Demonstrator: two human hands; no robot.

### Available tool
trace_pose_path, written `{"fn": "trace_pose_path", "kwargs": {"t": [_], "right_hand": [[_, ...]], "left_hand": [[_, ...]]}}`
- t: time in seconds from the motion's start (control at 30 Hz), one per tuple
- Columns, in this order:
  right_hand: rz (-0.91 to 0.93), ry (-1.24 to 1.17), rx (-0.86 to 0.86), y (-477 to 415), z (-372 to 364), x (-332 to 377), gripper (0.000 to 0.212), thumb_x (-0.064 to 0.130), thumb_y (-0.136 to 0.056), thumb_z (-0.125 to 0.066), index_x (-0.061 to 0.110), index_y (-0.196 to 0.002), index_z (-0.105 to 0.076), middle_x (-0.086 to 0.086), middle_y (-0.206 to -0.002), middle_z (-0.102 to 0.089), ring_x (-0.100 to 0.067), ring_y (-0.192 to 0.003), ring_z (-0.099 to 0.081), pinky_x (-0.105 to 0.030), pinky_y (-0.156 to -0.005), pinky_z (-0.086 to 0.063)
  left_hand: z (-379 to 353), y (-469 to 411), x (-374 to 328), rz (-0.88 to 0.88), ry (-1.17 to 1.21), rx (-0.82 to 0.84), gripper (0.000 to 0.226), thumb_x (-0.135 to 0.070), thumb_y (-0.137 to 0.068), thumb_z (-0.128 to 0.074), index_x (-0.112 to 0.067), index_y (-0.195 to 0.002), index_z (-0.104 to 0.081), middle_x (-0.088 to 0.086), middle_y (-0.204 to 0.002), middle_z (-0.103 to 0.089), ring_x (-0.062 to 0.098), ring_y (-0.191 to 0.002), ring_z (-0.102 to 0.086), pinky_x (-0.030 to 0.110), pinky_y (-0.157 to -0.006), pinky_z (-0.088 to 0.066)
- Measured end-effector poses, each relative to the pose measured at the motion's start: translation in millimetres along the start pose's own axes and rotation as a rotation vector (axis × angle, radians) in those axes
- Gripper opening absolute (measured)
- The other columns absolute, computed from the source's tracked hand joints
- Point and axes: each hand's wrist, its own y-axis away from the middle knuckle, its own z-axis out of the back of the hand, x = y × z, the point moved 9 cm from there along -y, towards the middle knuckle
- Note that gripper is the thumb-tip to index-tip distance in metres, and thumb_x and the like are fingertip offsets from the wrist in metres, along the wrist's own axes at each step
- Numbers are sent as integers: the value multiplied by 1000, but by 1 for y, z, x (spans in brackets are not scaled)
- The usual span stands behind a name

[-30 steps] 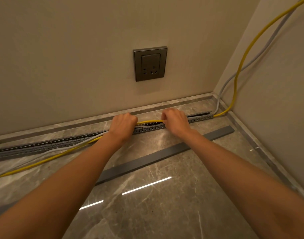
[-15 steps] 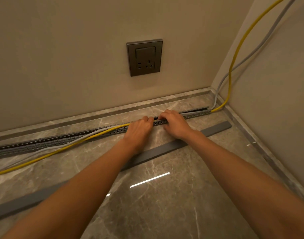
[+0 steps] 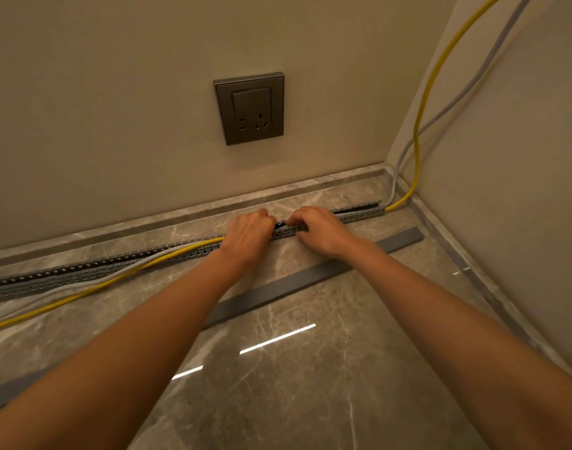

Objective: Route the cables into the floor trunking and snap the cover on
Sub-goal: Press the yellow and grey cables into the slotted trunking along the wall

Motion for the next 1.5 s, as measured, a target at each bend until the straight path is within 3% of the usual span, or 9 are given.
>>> {"fn": "trace_pose_path", "kwargs": {"t": [0.13,0.33,0.83,0.93,1.1,1.33,1.5], "right_hand": [[-32,44,-98,3,9,-10,20,6,-88,-57,5,-107,-64,-13,-118,-57,-32,-106,-56,-39,-87,-46],[-78,110,-79,-4,8,-9,18,6,-88,-57,2,-104,-65,-17,-112,-62,-36,-102,-59,-38,-84,-47],[-21,184,-80,-3,3,-1,24,11,-92,-53,-1,-111,-61,-19,-117,-60,-34,-107,-56,-40,-86,-47],[16,199,-63,0,4,7,29,19,-95,-50,-4,-110,-60,-20,-118,-59,-35,-109,-54,-42,-88,-45],[53,209,-191,1,15,28,20,9,-91,-48,-1,-96,-65,-18,-103,-68,-32,-103,-56,-39,-88,-43],[47,85,-147,-17,-2,43,15,3,-91,-54,1,-101,-66,-18,-104,-67,-31,-99,-60,-38,-80,-50],[75,20,-91,-21,-6,43,19,16,-91,-58,4,-103,-67,-19,-105,-67,-31,-99,-62,-41,-85,-54]], "left_hand": [[-1,-4,-2,13,-37,48,24,-9,-97,-42,0,-111,-59,18,-116,-60,35,-103,-59,40,-82,-47],[-4,-6,1,13,-7,61,25,-10,-95,-45,0,-112,-61,17,-115,-59,34,-101,-59,40,-79,-47],[-5,-2,7,108,125,76,26,-10,-95,-47,0,-113,-63,18,-116,-60,35,-102,-60,40,-81,-47],[-2,7,22,157,300,14,26,-6,-93,-49,-3,-110,-68,19,-113,-63,34,-102,-59,40,-84,-47],[8,23,51,260,465,-149,22,11,-87,-51,3,-100,-66,23,-113,-59,36,-101,-58,40,-85,-47],[-7,37,83,371,352,46,14,-9,-89,-60,-6,-102,-65,18,-115,-64,34,-104,-59,40,-85,-50],[-12,30,75,215,264,118,18,-6,-91,-54,-10,-106,-64,15,-115,-62,31,-102,-59,39,-82,-50]]}}
